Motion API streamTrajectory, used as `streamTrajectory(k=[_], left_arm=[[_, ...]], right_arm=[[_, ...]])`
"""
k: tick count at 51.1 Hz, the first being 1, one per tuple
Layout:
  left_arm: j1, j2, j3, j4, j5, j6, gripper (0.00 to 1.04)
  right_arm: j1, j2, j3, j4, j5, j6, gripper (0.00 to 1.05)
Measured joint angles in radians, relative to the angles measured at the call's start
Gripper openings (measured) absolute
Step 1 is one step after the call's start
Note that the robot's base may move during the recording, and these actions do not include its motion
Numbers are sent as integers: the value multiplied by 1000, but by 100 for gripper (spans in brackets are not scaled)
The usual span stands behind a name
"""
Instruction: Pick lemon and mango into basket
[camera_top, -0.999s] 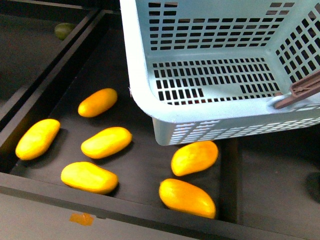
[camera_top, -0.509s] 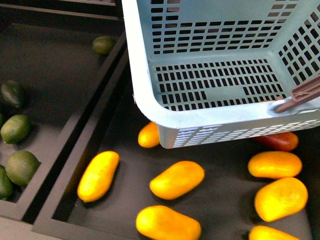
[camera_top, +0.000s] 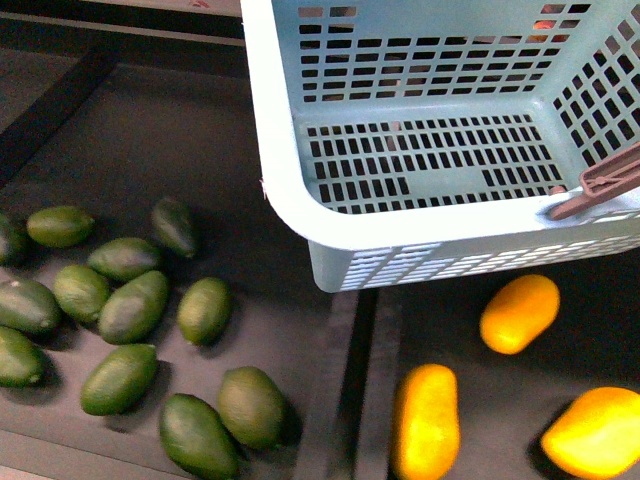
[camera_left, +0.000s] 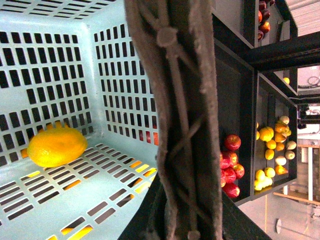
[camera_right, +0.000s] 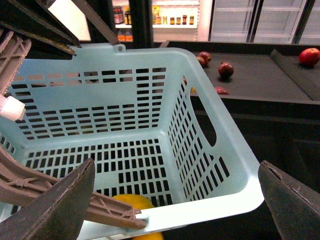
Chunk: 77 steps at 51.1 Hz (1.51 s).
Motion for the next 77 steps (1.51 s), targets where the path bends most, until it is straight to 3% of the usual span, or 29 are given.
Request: streamTrajectory(k=[24,27,30,32,34,40,43,51,62,77], left_arm=[[17,0,0,0,-20,3,7],[17,0,0,0,-29,10,7],[16,0,-2,0,-27,13,7],[10,-1,-2,0,-13,9,7],[8,-1,-2,0,-5,9,7],[2,-1,-2,1,8,1,7],[-2,-1,-2,1,9,0,7],[-6,-1,-2,1,8,-1,7],[1,-1,-2,1,-6,3,7],[0,-1,-2,1,5,0,7]], right_arm=[[0,-1,0,0,-6,0,96],[33,17,50,-154,143,87,96],[38,68,164,-444,358,262,96],[-3,114,215,-604,423,396,96],[-59,148,217,-645,401,463,96],[-332,354,218,-473,198,492,96],[-423,457,225,-387,118,463,96],[-647,854,278,-128,66,296,96],[-747,1245,373,7,21,127,96],[-798,1545,495,33,18,71,96]])
